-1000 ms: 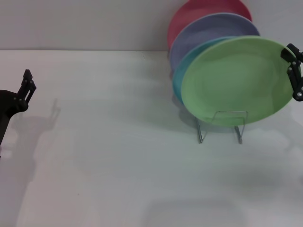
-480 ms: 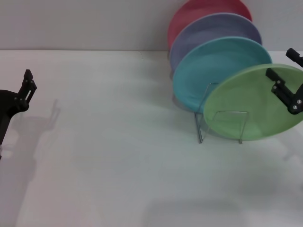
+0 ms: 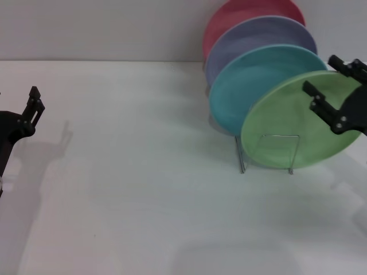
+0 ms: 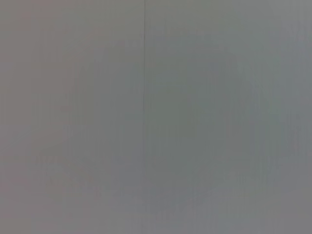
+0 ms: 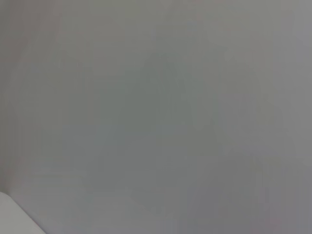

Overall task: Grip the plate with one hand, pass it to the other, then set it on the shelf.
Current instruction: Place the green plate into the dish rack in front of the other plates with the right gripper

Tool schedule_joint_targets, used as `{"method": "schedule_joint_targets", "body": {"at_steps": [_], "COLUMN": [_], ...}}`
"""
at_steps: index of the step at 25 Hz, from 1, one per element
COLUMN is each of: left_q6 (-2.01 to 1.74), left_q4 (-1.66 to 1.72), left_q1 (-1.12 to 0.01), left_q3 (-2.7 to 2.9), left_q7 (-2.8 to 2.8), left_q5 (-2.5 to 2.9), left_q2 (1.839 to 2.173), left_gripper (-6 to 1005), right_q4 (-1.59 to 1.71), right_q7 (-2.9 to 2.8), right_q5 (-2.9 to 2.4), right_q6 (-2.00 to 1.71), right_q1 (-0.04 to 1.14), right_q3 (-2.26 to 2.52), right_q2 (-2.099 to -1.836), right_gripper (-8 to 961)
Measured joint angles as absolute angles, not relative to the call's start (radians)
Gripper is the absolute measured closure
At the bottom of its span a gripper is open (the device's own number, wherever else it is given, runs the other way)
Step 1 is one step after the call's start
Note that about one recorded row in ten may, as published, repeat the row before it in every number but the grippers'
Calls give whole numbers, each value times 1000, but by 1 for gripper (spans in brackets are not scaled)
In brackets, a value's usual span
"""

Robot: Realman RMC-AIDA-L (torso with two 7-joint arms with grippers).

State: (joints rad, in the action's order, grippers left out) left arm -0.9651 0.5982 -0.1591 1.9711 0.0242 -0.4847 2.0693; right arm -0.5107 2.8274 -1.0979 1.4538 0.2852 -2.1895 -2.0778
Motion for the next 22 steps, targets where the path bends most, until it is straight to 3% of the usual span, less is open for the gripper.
{"method": "schedule_joint_targets", "body": {"at_steps": [16, 22], "left_q6": [-979, -981], "left_q4": [597, 597], "left_q1": [-165, -165], "left_q3": [1967, 1965], "left_q7": [25, 25], "left_q5": [-486, -486], "left_q2": [2069, 2068], "left_gripper": [209, 209], "right_q4": [-485, -468], "right_q7": [2813, 2813], "right_q5": [-1104, -1007], "right_q6": [1484, 1634], "right_q1": [359, 334], "right_q3": [-2115, -2124], "right_q2": [-2082, -2085], "right_gripper": [386, 371]}}
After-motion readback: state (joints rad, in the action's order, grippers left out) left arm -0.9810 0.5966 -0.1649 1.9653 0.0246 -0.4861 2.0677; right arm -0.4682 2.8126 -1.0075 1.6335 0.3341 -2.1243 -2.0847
